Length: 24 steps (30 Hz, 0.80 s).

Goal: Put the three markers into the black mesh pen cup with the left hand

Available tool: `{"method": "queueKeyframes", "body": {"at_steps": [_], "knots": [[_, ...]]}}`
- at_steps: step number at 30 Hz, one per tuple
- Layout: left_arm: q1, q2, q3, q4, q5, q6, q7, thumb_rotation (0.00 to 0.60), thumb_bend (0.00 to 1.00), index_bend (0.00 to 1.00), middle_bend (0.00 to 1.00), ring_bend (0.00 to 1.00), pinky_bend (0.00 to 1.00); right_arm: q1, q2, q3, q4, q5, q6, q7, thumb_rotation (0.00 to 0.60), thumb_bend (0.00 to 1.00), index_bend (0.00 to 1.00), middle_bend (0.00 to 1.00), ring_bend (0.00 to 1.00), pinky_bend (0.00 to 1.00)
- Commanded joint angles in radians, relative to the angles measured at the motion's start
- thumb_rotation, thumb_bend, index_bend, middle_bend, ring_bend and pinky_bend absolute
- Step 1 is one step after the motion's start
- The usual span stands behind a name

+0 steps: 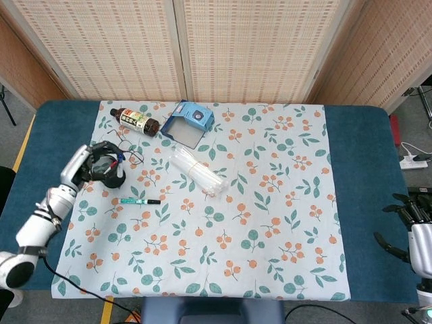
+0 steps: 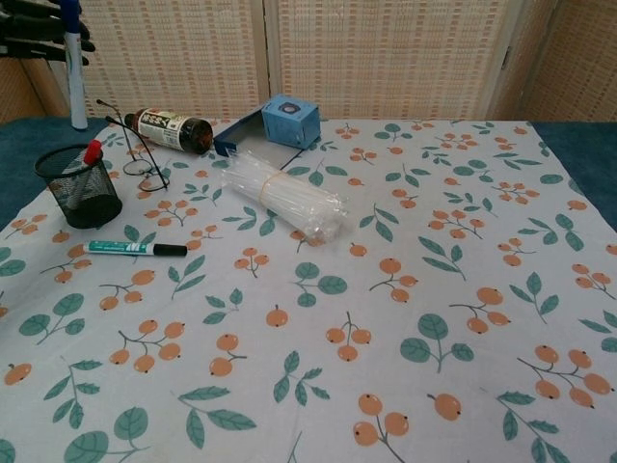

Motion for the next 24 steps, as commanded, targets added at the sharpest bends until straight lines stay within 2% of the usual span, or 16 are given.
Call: {"method": "queueKeyframes", "body": {"at_steps": [1,9,14,24], "knots": [[-0.098,0.046,0.016,0.189,0.116,-0.1,-0.157,0.6,0.42,0.58,0.74,0.27,0.18,0.0,-0.002,0.0,-0.003,-0.001,0.001,-0.008,0.6,0.1,0.41,0.22,0.33,0.16],[-0.128,0.013,0.138,0.265,0.198,-0.02,-0.324,0.6,0.42,0.58,0.73,0.27,0.18,-0.002,-0.003,0.0,-0.008,0.0,0.002,-0.008,0.6,0.1,0.41,0.22,0.33,0.16],[-0.142,-0.02,0.191,0.31,0.217,0.017,-0.386,0.6,0.42,0.58,0.73,0.27,0.18,-0.001,-0.004,0.0,-0.008,0.002,0.0,-0.007,0.6,0.1,0.41,0.22,0.33,0.16],[-0.21,-0.12,0.332,0.498,0.28,0.119,-0.583,0.6,0.43,0.58,0.73,0.27,0.17,-0.001,-0.007,0.0,-0.006,0.006,-0.004,-0.016,0.6,0.1,0.41,0.22,0.33,0.16]]}}
